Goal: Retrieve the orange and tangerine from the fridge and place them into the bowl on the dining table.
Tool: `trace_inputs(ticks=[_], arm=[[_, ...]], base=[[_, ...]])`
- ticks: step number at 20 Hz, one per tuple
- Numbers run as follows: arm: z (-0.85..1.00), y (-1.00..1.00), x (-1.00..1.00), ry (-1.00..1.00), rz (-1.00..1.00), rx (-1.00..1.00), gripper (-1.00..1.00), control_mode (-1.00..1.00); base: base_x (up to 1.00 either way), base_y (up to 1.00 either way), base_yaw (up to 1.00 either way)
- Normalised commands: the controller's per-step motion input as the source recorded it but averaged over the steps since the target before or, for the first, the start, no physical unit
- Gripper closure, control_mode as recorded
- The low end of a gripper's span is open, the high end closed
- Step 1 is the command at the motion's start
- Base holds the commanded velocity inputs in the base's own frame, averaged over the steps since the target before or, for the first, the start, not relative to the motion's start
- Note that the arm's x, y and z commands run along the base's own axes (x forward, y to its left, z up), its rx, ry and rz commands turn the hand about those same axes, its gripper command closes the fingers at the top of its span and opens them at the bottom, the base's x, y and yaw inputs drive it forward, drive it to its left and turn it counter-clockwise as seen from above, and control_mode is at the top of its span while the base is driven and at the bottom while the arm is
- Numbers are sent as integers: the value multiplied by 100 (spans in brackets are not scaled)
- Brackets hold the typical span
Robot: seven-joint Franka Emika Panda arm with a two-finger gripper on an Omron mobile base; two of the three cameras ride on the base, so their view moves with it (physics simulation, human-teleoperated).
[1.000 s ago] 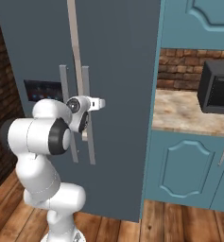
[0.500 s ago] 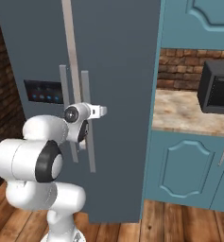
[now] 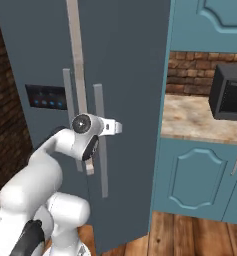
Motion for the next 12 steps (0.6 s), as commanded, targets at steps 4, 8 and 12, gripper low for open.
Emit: trace_inputs(ticks=[4, 8, 12], arm=[[35, -99, -100, 9, -3, 0, 100, -100], [26, -100, -100, 3, -2, 0, 100, -100], [36, -91, -85, 5, -5, 0, 100, -100]], base=[[0, 0, 0], [0, 0, 0], [0, 0, 0]])
